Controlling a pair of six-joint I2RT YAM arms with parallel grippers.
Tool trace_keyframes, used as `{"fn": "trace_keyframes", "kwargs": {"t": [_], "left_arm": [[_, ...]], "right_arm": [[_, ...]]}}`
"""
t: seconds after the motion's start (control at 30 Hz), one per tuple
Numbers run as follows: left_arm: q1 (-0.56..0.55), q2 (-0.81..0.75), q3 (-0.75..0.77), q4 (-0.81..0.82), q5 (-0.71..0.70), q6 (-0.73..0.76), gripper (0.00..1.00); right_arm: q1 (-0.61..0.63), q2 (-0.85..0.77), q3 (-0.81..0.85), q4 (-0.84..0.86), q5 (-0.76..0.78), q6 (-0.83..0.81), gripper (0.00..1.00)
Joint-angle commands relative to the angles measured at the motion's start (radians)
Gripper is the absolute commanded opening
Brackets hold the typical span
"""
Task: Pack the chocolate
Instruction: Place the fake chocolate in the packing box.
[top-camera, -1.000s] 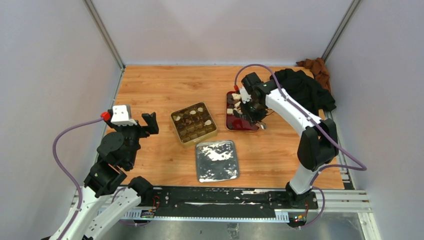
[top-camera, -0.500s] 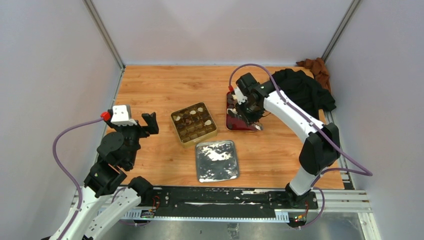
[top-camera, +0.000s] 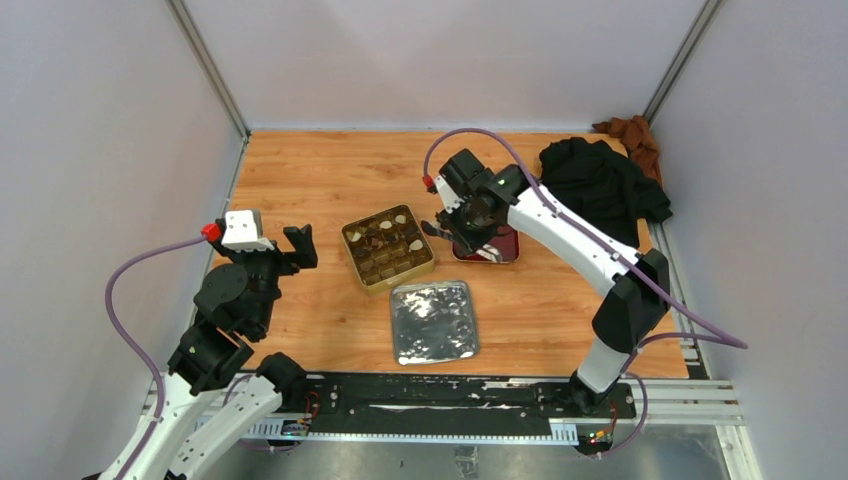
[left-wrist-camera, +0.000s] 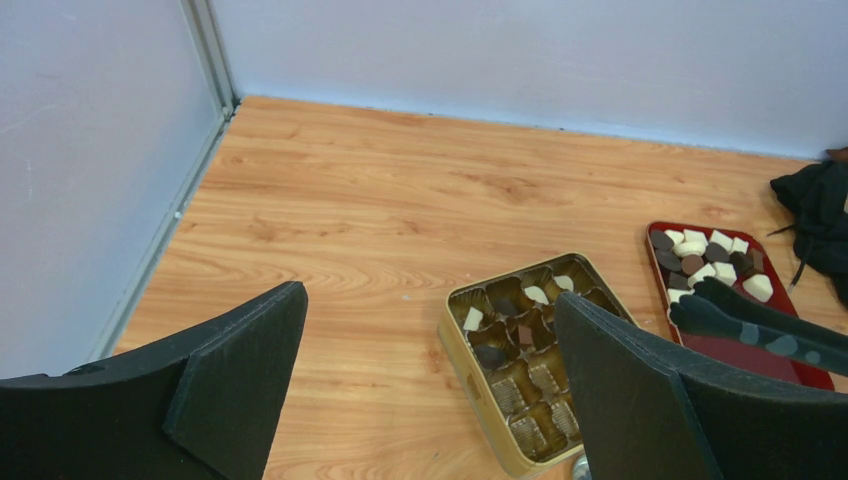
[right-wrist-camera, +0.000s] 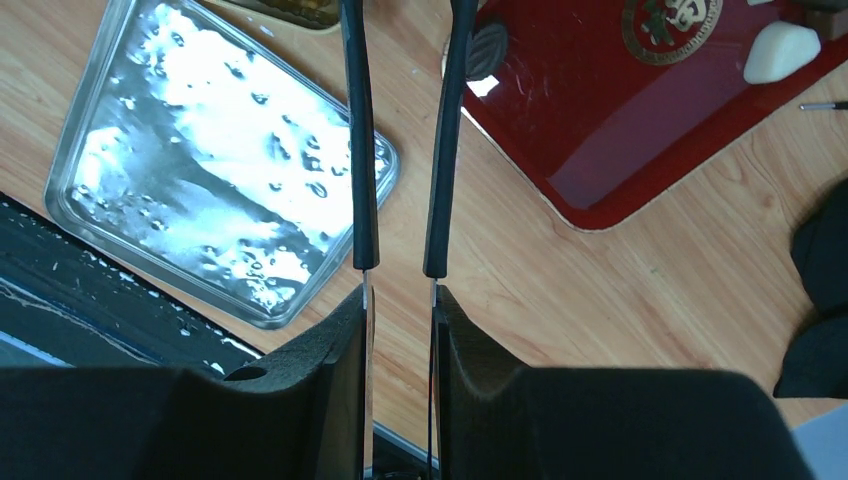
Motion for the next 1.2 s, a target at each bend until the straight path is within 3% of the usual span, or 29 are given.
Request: {"fn": "trace_keyframes", "kwargs": {"t": [0.0, 0.7, 1.17], "left_arm": [[0.006, 0.003, -0.009, 0.02, -0.001, 0.001, 1.0], [0.006, -0.006, -0.009, 0.019, -0.002, 0.001, 1.0], [0.006, -0.008, -0.009, 0.019, -0.004, 0.002, 1.0]], "right_arm": [[0.047, 0.04, 0.049, -0.039, 0.013, 0.015, 0.25], [0.178, 0.206, 0.17, -0.039, -0.009, 0.018, 0.26], [0.187, 0.254, 0.194, -0.037, 0.017, 0.021, 0.35]]}}
